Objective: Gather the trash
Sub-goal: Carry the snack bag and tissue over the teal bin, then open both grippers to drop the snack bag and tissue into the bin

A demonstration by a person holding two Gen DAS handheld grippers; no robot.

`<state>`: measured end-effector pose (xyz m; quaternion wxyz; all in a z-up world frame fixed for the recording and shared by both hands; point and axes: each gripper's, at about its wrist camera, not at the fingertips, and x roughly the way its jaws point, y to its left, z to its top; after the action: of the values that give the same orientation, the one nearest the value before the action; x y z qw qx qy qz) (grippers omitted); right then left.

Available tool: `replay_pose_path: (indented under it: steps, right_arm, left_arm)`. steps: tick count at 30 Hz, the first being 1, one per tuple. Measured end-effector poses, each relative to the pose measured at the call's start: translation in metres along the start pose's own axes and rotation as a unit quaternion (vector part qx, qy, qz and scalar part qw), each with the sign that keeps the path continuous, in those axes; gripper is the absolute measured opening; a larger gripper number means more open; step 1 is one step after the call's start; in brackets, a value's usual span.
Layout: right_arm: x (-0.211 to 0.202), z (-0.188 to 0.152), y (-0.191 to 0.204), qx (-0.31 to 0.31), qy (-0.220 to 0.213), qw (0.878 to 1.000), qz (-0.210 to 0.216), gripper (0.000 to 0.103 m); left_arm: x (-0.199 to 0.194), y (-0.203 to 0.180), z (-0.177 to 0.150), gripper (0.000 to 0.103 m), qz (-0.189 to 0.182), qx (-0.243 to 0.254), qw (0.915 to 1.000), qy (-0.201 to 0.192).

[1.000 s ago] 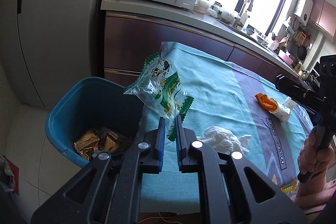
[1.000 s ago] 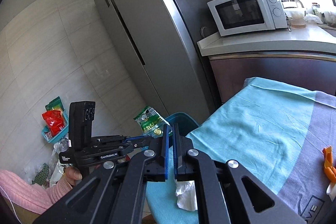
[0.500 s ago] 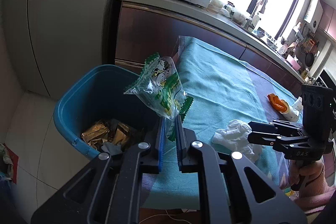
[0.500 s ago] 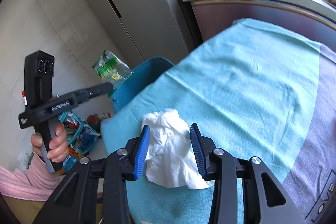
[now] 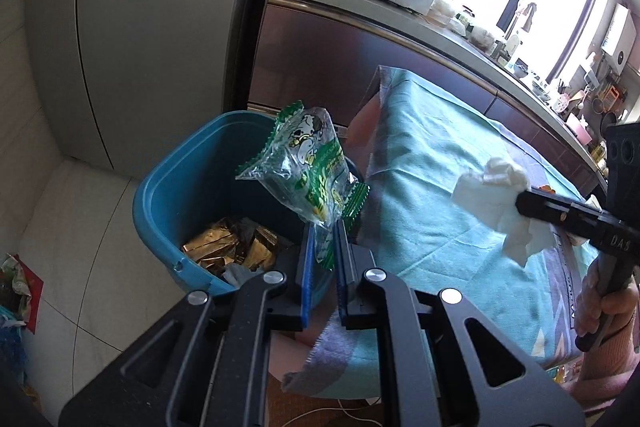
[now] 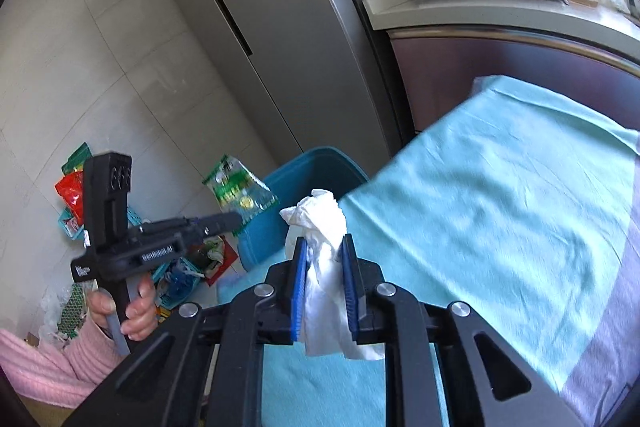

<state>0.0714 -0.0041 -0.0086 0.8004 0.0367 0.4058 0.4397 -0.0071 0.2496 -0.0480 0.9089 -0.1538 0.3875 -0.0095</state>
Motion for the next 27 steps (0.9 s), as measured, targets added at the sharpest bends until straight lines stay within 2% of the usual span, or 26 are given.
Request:
replay_pose_path:
  steps: [6, 13, 27]
  right_arm:
    - [0.023, 0.022, 0.008, -0.001, -0.001, 1.000, 0.026, 0.016]
    - [0.057, 0.046, 0.019, -0.011, 0.008, 0.999, 0.035, 0.016]
    - [0.125, 0.066, 0.023, -0.005, 0.052, 0.998, 0.021, 0.016]
  left_arm:
    - [0.007, 0.011, 0.001, 0.010, 0.013, -0.006, 0.9999, 0.007]
    - [0.019, 0.022, 0.003, 0.010, 0.025, -0.012, 0.9994, 0.019]
    - [0.057, 0.032, 0.012, 0.010, 0.040, -0.021, 0.9978, 0.049]
